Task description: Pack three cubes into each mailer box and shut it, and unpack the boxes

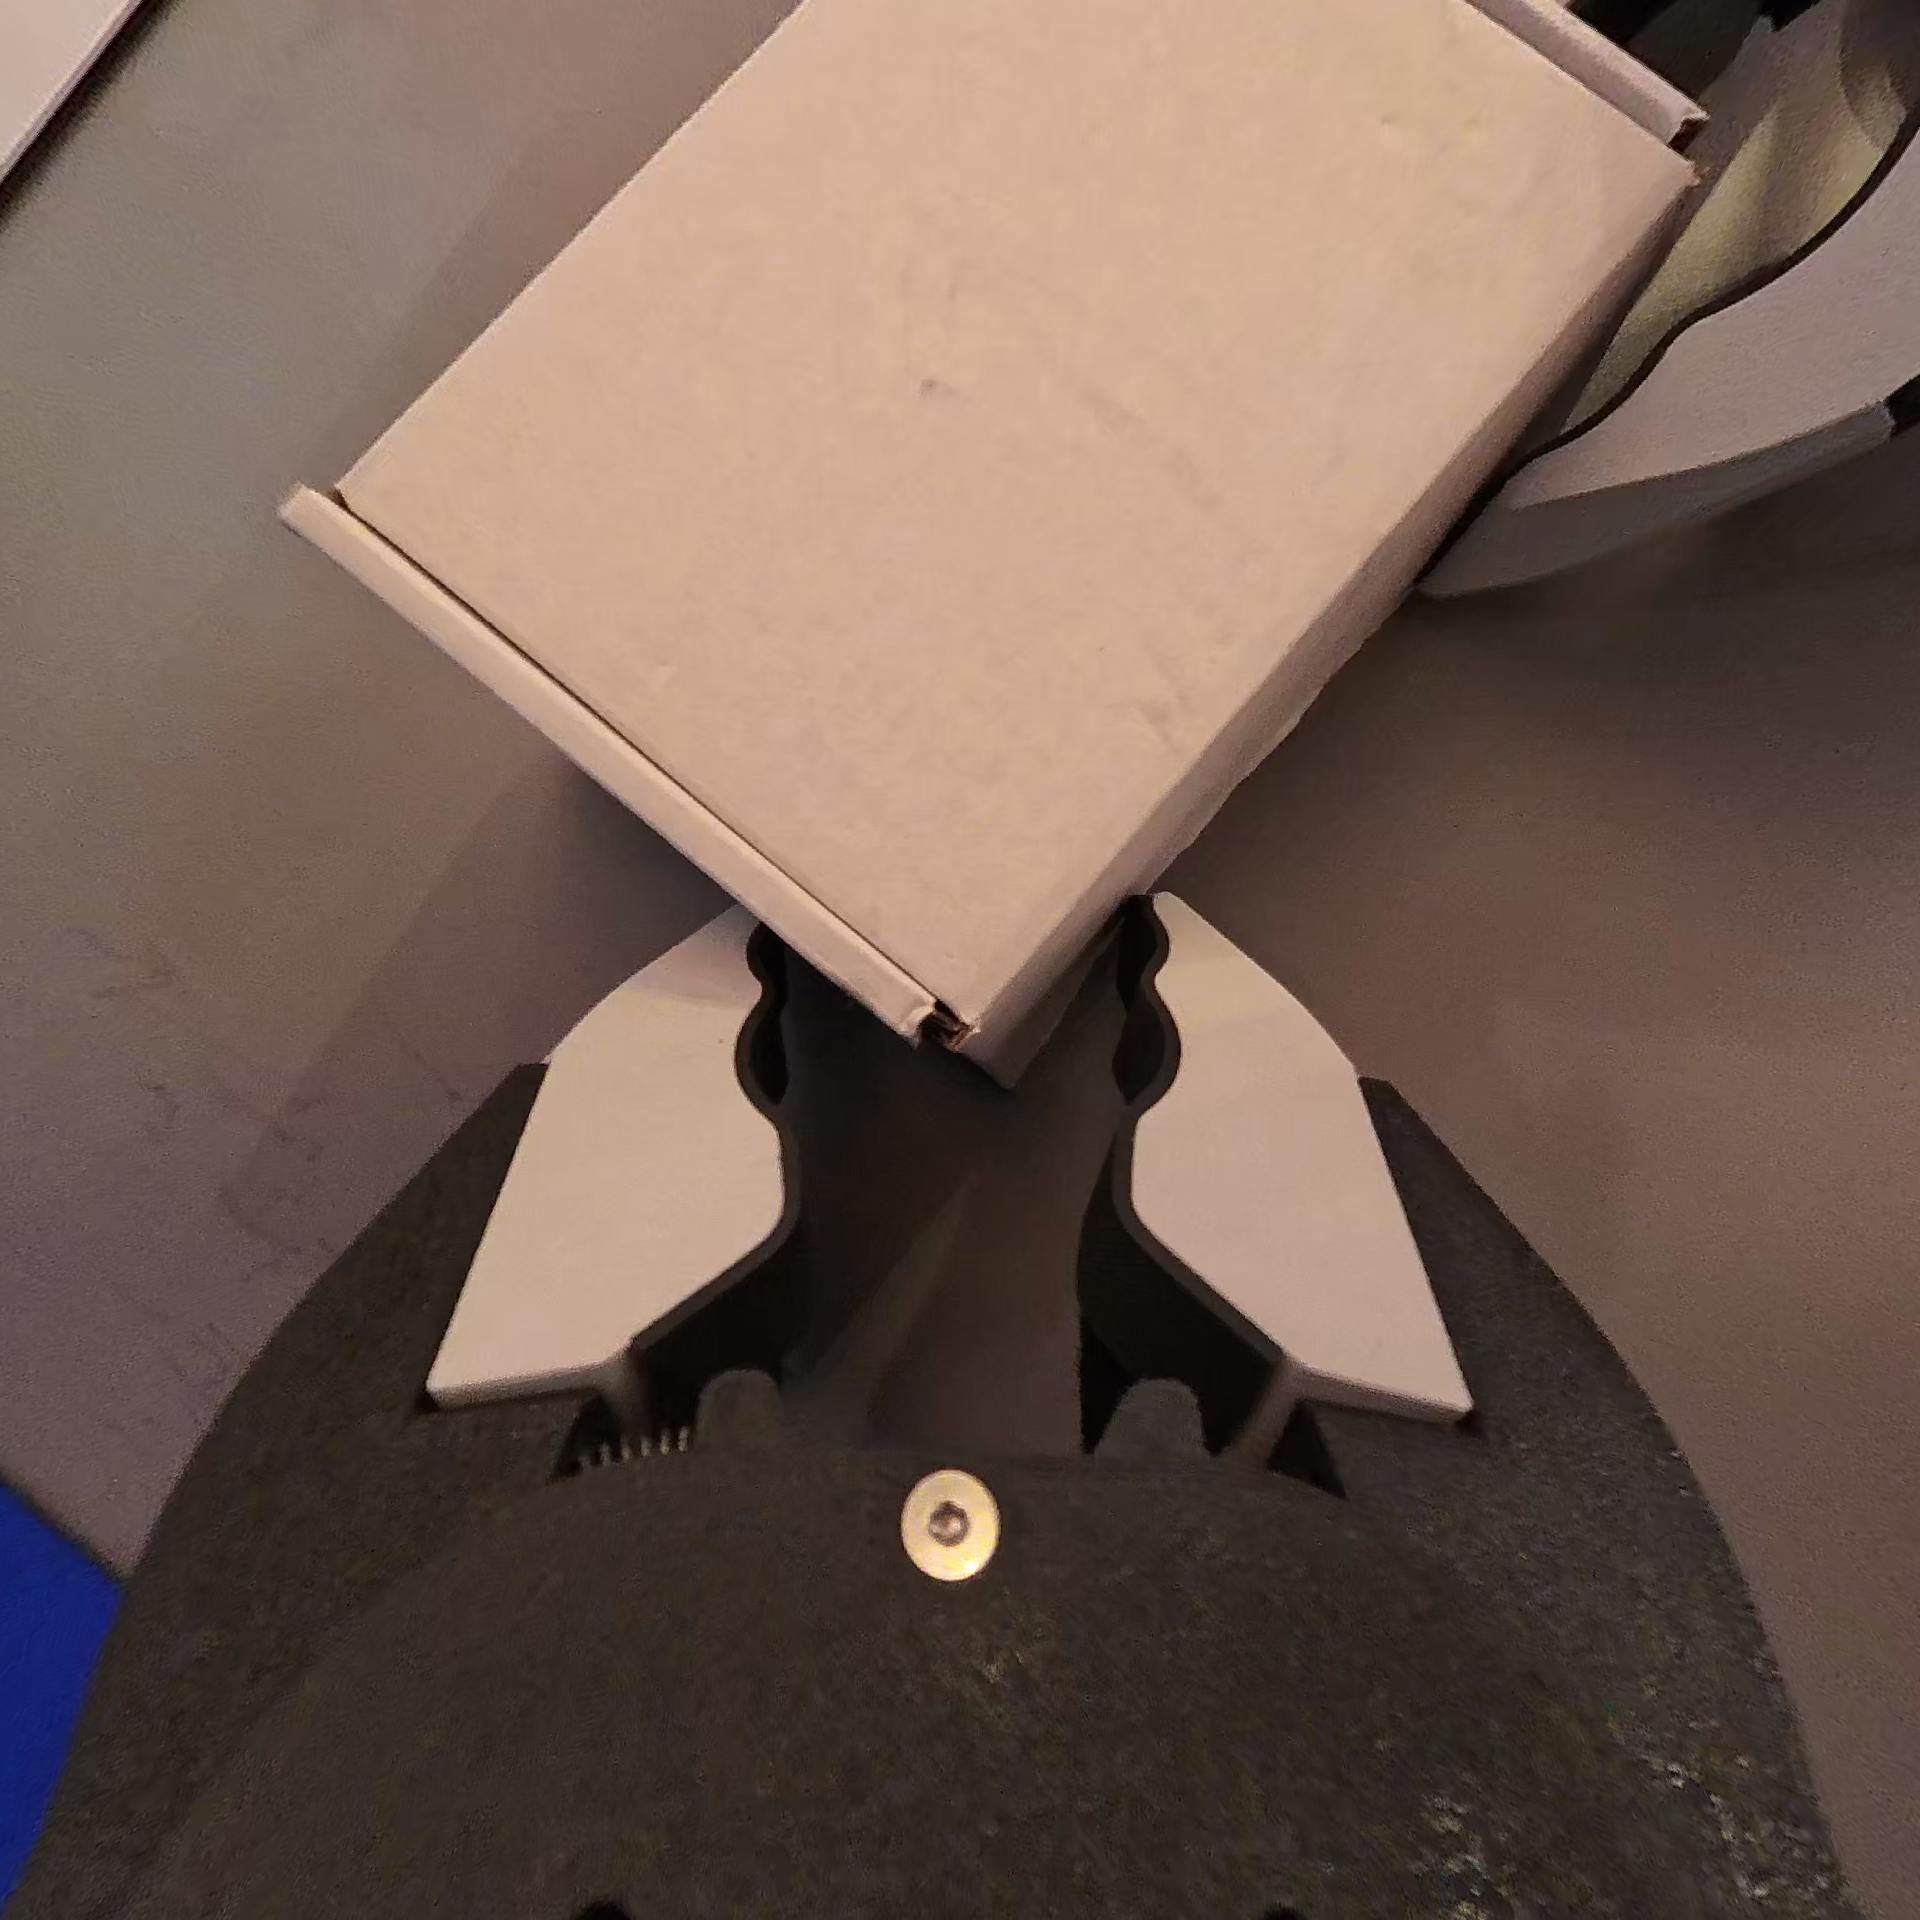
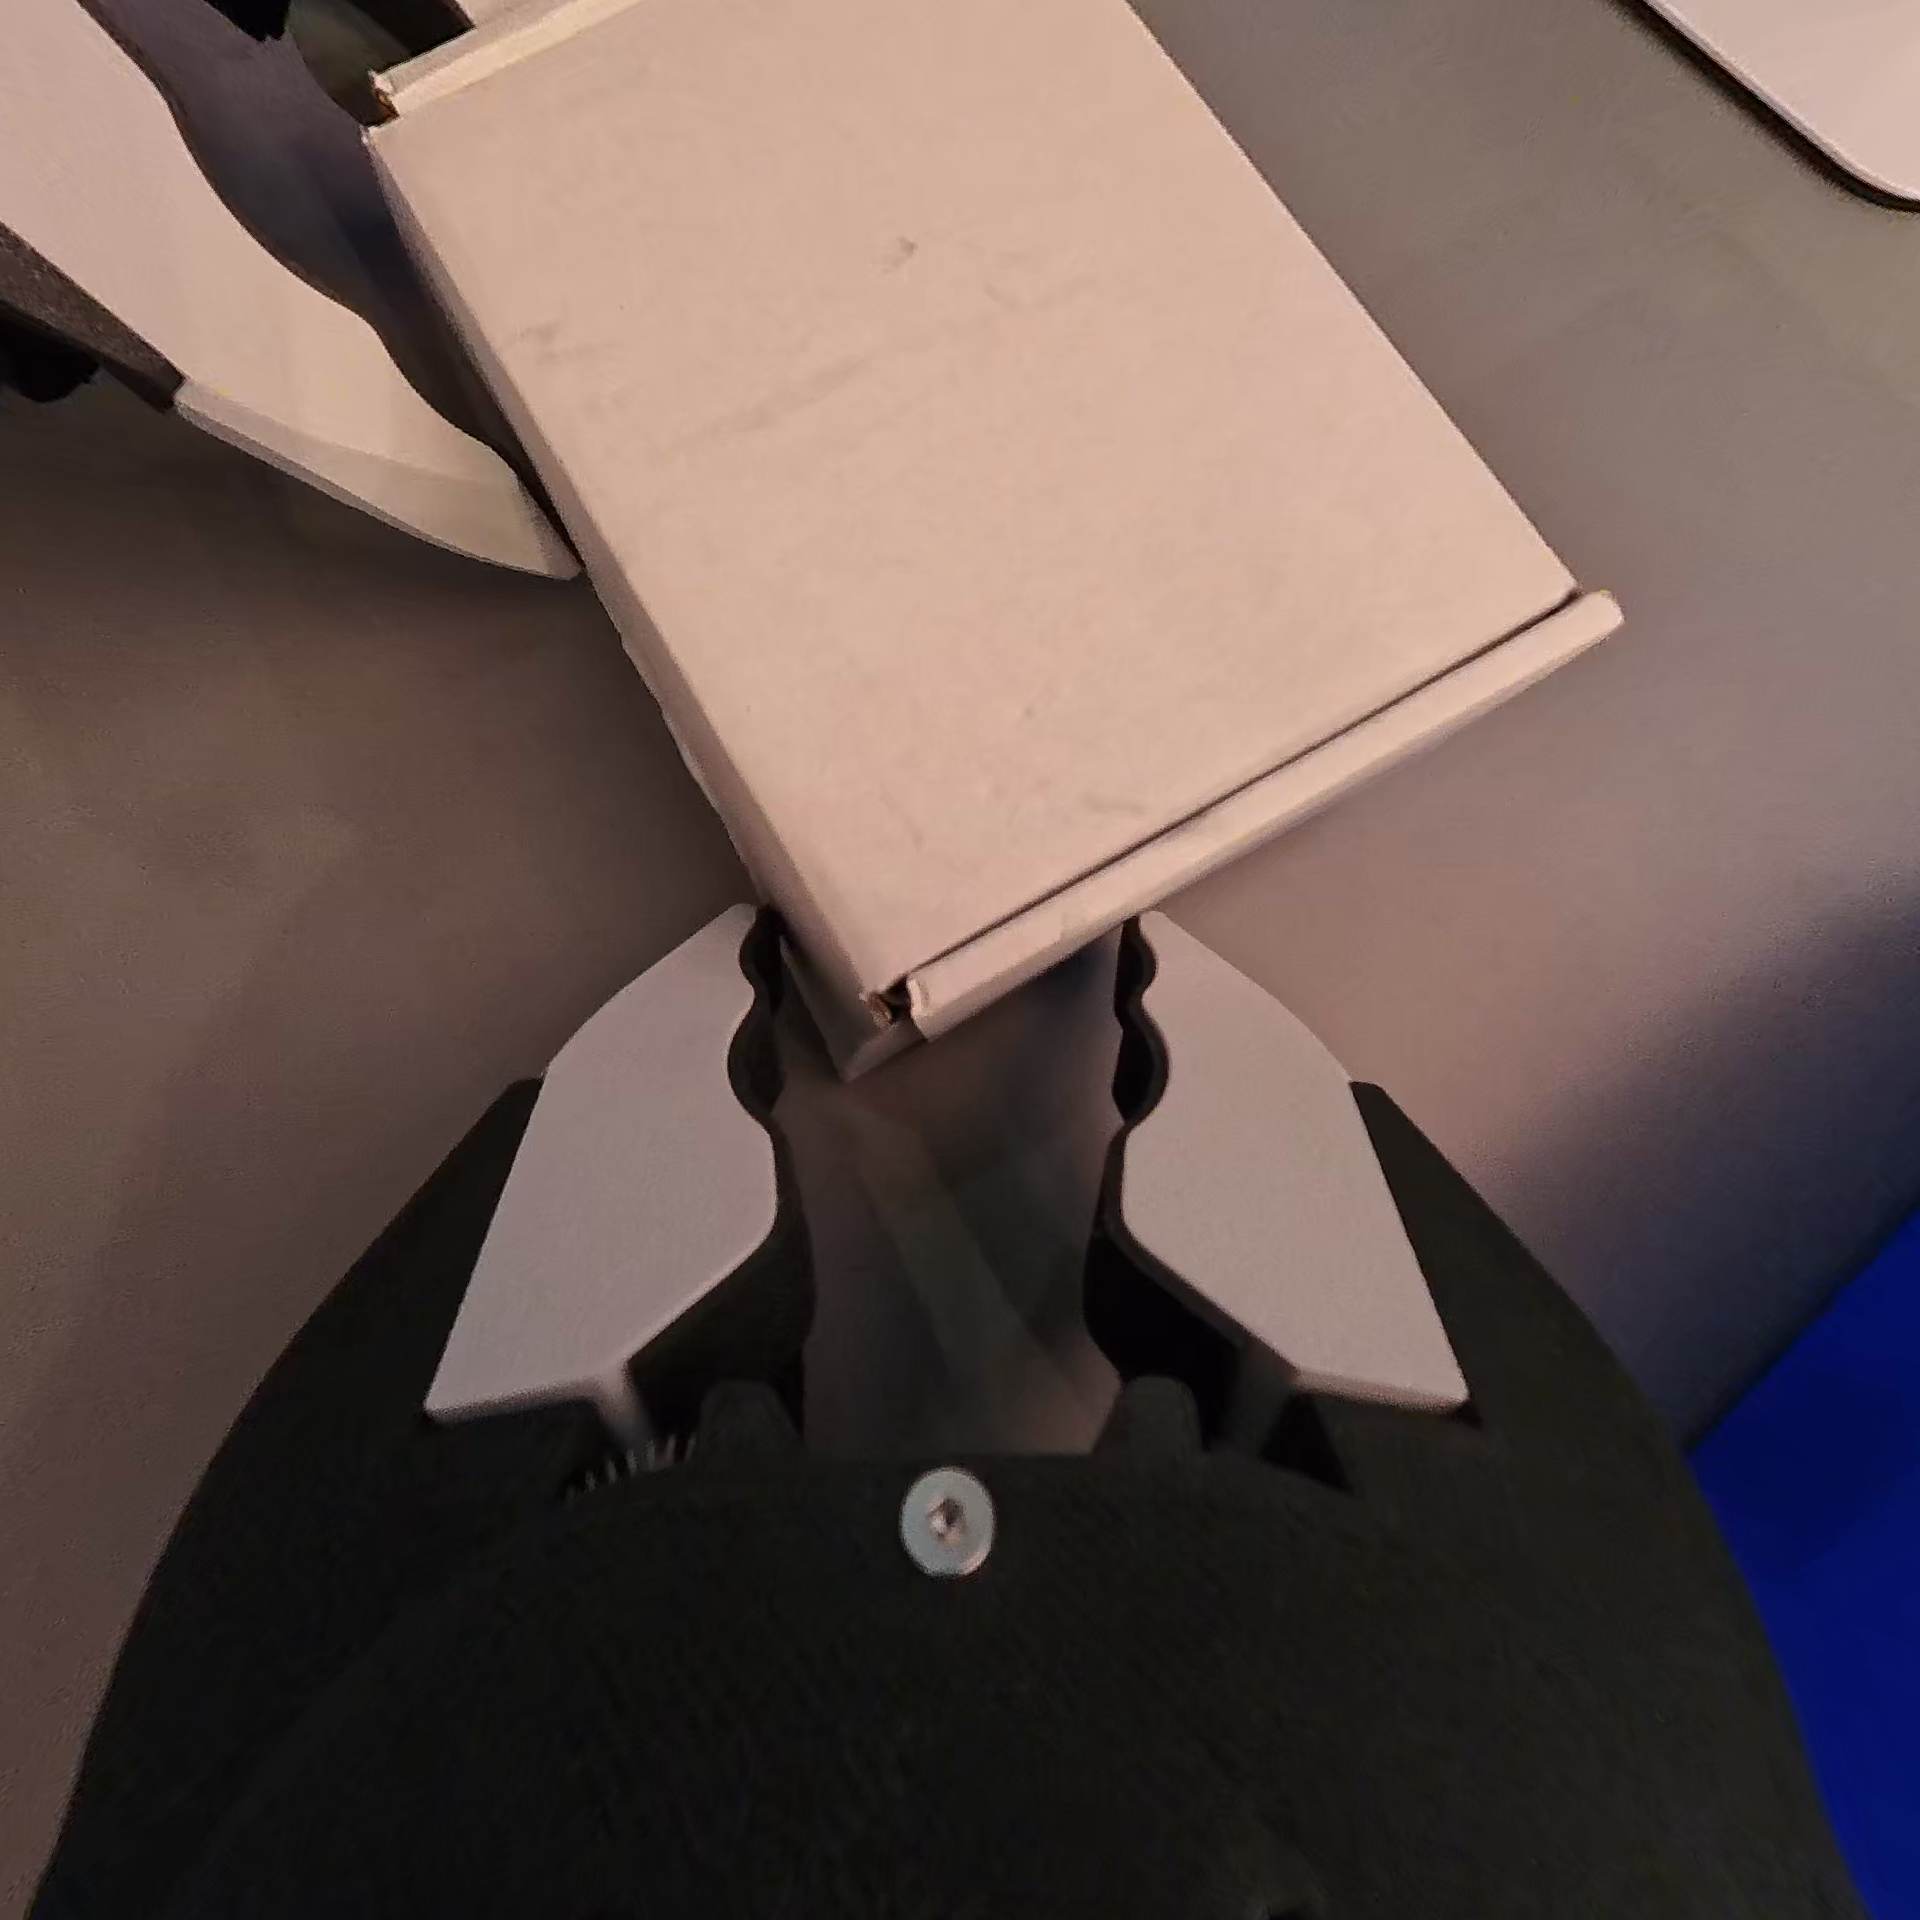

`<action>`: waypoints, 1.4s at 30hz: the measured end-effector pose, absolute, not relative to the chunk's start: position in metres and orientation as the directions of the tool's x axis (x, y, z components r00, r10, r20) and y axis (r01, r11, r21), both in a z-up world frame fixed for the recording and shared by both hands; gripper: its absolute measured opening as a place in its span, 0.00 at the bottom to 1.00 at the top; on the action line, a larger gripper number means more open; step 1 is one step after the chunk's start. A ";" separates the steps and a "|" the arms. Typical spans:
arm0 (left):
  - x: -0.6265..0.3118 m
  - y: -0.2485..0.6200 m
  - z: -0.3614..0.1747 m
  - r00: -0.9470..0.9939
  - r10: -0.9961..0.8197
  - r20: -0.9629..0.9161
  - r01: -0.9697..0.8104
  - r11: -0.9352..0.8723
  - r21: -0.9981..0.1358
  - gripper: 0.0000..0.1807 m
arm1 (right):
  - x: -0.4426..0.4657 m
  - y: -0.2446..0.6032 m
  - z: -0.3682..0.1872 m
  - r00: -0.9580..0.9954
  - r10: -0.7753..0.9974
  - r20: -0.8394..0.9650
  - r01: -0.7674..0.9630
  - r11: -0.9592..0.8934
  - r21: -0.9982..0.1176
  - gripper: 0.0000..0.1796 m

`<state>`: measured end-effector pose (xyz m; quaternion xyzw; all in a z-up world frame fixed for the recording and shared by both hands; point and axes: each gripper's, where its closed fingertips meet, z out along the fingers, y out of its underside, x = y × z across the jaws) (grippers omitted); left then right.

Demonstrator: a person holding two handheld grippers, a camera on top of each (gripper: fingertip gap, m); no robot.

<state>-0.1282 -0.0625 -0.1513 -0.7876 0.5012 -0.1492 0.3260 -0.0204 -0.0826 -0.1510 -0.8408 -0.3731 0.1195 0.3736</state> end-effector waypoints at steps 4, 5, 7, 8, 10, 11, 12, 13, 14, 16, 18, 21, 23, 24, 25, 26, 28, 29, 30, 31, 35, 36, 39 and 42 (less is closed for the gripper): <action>-0.131 -0.071 -0.150 0.424 -0.904 -0.061 -0.691 -0.279 -0.666 0.36 | -0.024 -0.090 -0.151 0.666 0.744 0.052 0.521 -0.415 -0.745 0.37; -0.132 -0.072 -0.150 0.420 -0.905 -0.061 -0.691 -0.275 -0.669 0.36 | -0.025 -0.092 -0.152 0.660 0.749 0.052 0.523 -0.409 -0.747 0.37; -0.133 -0.072 -0.150 0.418 -0.905 -0.082 -0.698 -0.262 -0.666 0.36 | -0.024 -0.093 -0.151 0.652 0.754 0.077 0.548 -0.398 -0.736 0.36; -0.133 -0.071 -0.150 0.422 -0.902 -0.094 -0.704 -0.260 -0.661 0.36 | -0.024 -0.093 -0.151 0.654 0.751 0.089 0.555 -0.397 -0.731 0.36; -0.133 -0.069 -0.151 0.436 -0.893 -0.114 -0.710 -0.263 -0.653 0.35 | -0.024 -0.092 -0.151 0.664 0.739 0.114 0.568 -0.399 -0.720 0.34; -0.134 -0.068 -0.151 0.446 -0.887 -0.117 -0.710 -0.271 -0.650 0.34 | -0.025 -0.091 -0.151 0.671 0.732 0.122 0.570 -0.404 -0.715 0.33; -0.134 -0.068 -0.151 0.454 -0.884 -0.114 -0.708 -0.280 -0.649 0.34 | -0.025 -0.091 -0.151 0.679 0.724 0.125 0.570 -0.411 -0.712 0.33; -0.134 -0.067 -0.151 0.460 -0.881 -0.111 -0.705 -0.286 -0.650 0.33 | -0.025 -0.091 -0.151 0.689 0.715 0.120 0.564 -0.424 -0.709 0.32; -0.135 -0.067 -0.151 0.467 -0.878 -0.103 -0.700 -0.296 -0.650 0.33 | -0.025 -0.091 -0.151 0.697 0.707 0.116 0.558 -0.434 -0.708 0.31; -0.135 -0.066 -0.152 0.479 -0.873 -0.091 -0.694 -0.313 -0.649 0.32 | -0.025 -0.090 -0.151 0.706 0.699 0.114 0.551 -0.441 -0.709 0.30; -0.136 -0.066 -0.152 0.482 -0.871 -0.088 -0.692 -0.318 -0.648 0.32 | -0.026 -0.090 -0.151 0.707 0.698 0.113 0.549 -0.441 -0.710 0.31; -0.138 -0.065 -0.152 0.473 -0.878 -0.078 -0.697 -0.319 -0.642 0.33 | -0.028 -0.092 -0.152 0.694 0.714 0.091 0.535 -0.427 -0.729 0.32; -0.145 -0.057 -0.152 0.524 -0.850 -0.063 -0.675 -0.368 -0.639 0.29 | -0.034 -0.103 -0.151 0.656 0.754 0.038 0.526 -0.420 -0.739 0.27; -0.152 -0.048 -0.150 0.570 -0.817 -0.083 -0.656 -0.392 -0.646 0.26 | -0.045 -0.119 -0.150 0.574 0.819 -0.026 0.533 -0.397 -0.747 0.26; -0.155 -0.043 -0.148 0.593 -0.800 -0.094 -0.640 -0.397 -0.657 0.26 | -0.053 -0.131 -0.148 0.518 0.852 -0.078 0.523 -0.388 -0.759 0.24; -0.157 -0.039 -0.145 0.610 -0.787 -0.093 -0.620 -0.400 -0.675 0.24 | -0.048 -0.127 -0.147 0.554 0.831 -0.048 0.522 -0.392 -0.758 0.22; -0.160 -0.037 -0.140 0.642 -0.764 -0.065 -0.573 -0.422 -0.703 0.19 | -0.027 -0.109 -0.135 0.628 0.766 0.139 0.563 -0.324 -0.760 0.22; -0.161 -0.038 -0.138 0.654 -0.755 -0.047 -0.556 -0.437 -0.707 0.18 | -0.020 -0.102 -0.124 0.646 0.737 0.201 0.565 -0.284 -0.775 0.21; -0.161 -0.040 -0.137 0.655 -0.755 -0.028 -0.547 -0.448 -0.707 0.15 | -0.018 -0.098 -0.112 0.659 0.718 0.223 0.546 -0.254 -0.798 0.21; -0.161 -0.043 -0.136 0.654 -0.756 -0.021 -0.544 -0.452 -0.707 0.13 | -0.016 -0.093 -0.102 0.669 0.705 0.236 0.538 -0.240 -0.808 0.21; -0.162 -0.052 -0.135 0.649 -0.759 -0.054 -0.568 -0.436 -0.698 0.08 | 0.001 -0.067 -0.078 0.642 0.659 0.392 0.685 -0.263 -0.680 0.24; -0.165 -0.050 -0.134 0.662 -0.745 -0.081 -0.573 -0.434 -0.695 0.09 | 0.006 -0.058 -0.072 0.633 0.647 0.425 0.716 -0.280 -0.640 0.24; -0.173 -0.045 -0.124 0.699 -0.700 -0.150 -0.566 -0.413 -0.713 0.10 | 0.002 -0.017 -0.052 0.601 0.658 0.454 0.748 -0.264 -0.609 0.16; -0.165 -0.054 -0.111 0.679 -0.723 -0.129 -0.538 -0.370 -0.758 0.06 | -0.015 0.025 -0.059 0.603 0.705 0.373 0.731 -0.302 -0.612 0.13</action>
